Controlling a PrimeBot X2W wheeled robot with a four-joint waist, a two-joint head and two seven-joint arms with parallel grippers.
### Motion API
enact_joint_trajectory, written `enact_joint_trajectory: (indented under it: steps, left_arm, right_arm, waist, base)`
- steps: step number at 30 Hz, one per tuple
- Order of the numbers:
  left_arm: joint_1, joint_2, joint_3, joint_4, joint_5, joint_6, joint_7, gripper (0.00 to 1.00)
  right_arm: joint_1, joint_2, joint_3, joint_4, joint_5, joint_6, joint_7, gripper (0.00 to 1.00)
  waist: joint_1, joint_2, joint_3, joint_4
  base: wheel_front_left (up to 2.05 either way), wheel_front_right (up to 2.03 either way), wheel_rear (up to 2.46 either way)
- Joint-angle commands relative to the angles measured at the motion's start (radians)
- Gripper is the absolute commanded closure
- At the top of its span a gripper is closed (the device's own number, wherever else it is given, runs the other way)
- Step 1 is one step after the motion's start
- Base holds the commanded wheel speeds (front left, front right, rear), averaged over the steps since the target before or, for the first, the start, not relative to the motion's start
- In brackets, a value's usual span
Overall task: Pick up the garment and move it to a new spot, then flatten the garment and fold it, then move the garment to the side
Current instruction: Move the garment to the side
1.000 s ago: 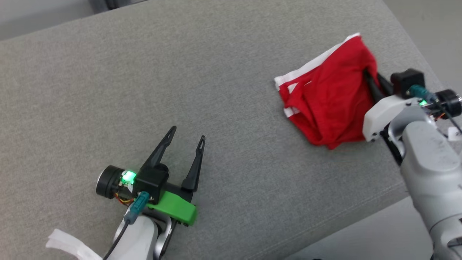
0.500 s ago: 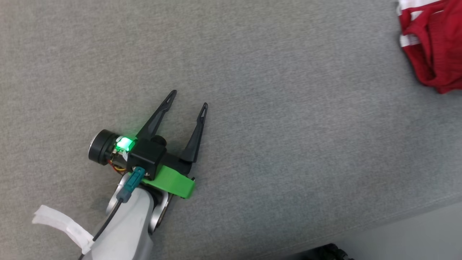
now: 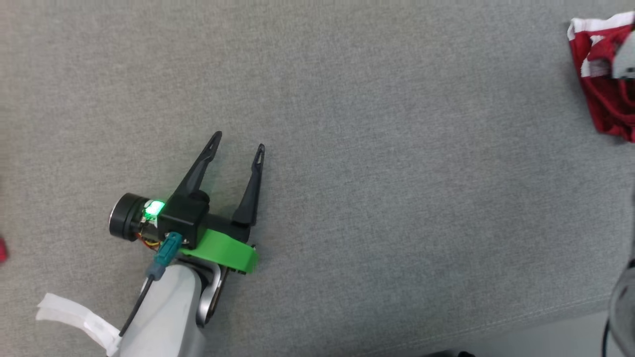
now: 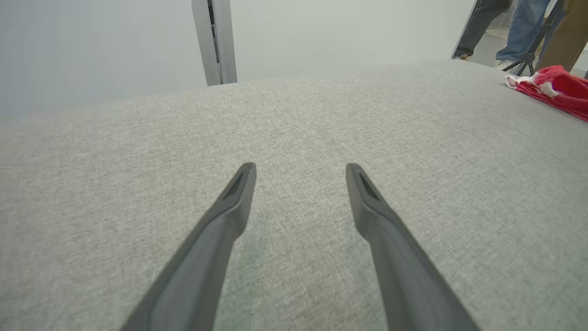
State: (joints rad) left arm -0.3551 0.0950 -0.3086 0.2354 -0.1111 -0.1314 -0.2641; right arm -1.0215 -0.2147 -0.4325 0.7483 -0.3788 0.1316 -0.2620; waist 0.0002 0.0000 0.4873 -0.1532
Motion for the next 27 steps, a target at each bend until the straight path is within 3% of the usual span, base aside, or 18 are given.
enact_joint_trajectory:
  steps: [1, 4, 13, 27]
  left_arm:
    - [0.017, -0.004, 0.012, 0.004, 0.008, 0.002, 0.0, 0.0]
    - [0.032, -0.011, 0.052, 0.013, 0.011, 0.007, 0.0, 0.0]
    - [0.076, -0.031, 0.158, 0.037, 0.013, 0.028, 0.0, 0.0]
    - [0.192, -0.042, 0.262, 0.075, 0.016, 0.056, 0.0, 0.0]
  right_arm:
    - [0.047, 0.012, 0.022, -0.023, 0.028, -0.002, -0.003, 0.0]
    - [0.097, 0.06, 0.109, -0.108, 0.108, -0.002, -0.004, 0.0]
    - [0.282, 0.121, 0.296, -0.22, 0.294, -0.002, -0.004, 0.0]
    - [0.614, 0.161, 0.395, -0.284, 0.444, -0.002, -0.004, 0.0]
  waist:
    - [-0.0002, 0.0, -0.06, 0.005]
    - [-0.0002, 0.0, -0.104, 0.013]
    - [-0.0002, 0.0, -0.212, 0.045]
    - [-0.0002, 0.0, -0.365, 0.102]
  base:
    - [0.0, 0.0, 0.0]
    - [0.0, 0.0, 0.0]
    - [0.0, 0.0, 0.0]
    - [0.0, 0.0, 0.0]
